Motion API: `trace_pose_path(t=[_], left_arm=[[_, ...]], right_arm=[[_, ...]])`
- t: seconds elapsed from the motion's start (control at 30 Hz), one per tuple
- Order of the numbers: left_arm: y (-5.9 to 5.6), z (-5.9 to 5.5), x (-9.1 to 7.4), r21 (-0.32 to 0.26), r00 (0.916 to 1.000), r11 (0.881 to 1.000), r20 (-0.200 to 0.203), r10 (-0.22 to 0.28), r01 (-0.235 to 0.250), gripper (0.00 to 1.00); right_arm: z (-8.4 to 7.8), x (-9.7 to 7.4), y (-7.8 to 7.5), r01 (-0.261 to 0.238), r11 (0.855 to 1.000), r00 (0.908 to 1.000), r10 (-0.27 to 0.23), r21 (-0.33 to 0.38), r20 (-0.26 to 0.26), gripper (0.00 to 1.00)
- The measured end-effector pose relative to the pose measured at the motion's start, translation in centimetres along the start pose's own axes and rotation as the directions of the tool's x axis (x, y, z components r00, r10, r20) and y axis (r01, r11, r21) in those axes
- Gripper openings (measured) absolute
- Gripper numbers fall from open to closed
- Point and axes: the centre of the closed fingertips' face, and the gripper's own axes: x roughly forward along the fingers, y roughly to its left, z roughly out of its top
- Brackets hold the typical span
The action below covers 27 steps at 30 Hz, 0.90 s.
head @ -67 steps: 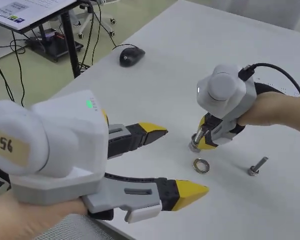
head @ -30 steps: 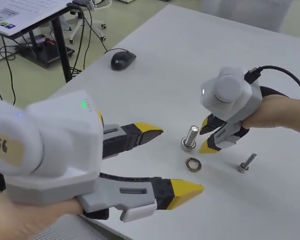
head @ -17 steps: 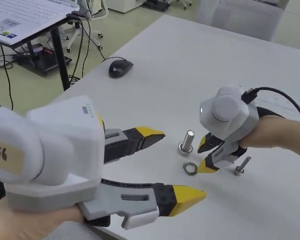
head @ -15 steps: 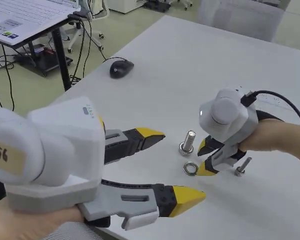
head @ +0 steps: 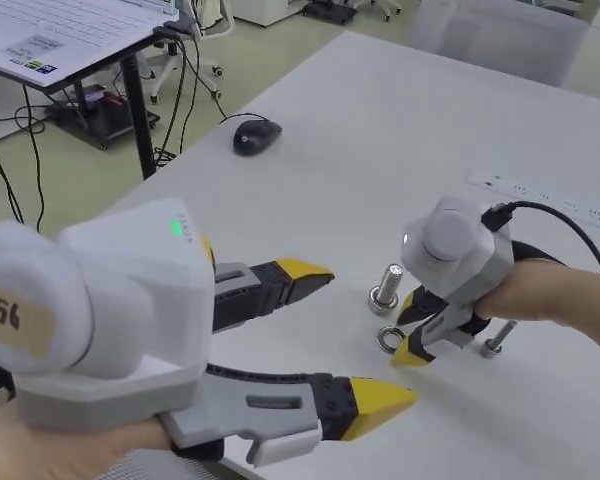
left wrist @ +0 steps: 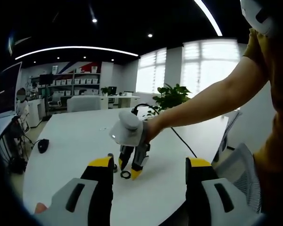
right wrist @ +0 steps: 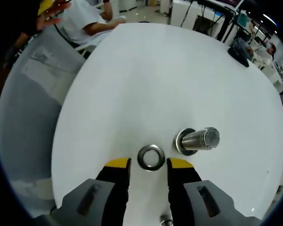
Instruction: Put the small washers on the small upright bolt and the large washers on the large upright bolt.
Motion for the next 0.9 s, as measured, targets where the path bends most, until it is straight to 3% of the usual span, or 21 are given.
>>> trace_pose_path(t=[0.67, 0.9], left_arm=[[0.19, 0.00, 0.17, 0.003, 1.0000, 1.000, -0.004, -0.002, 0.002, 0.61], [0.22, -0.09, 0.01, 0.001, 1.0000, 1.000, -0.006, 0.000, 0.000, 0.61]], right_arm=[[0.26, 0.14, 0.17, -0.002, 1.000, 1.0000, 0.002, -0.016, 0.009, 0.31], [0.21, 0.13, 0.09, 0.004, 1.000, 1.0000, -0.004, -0.026, -0.004, 0.25]])
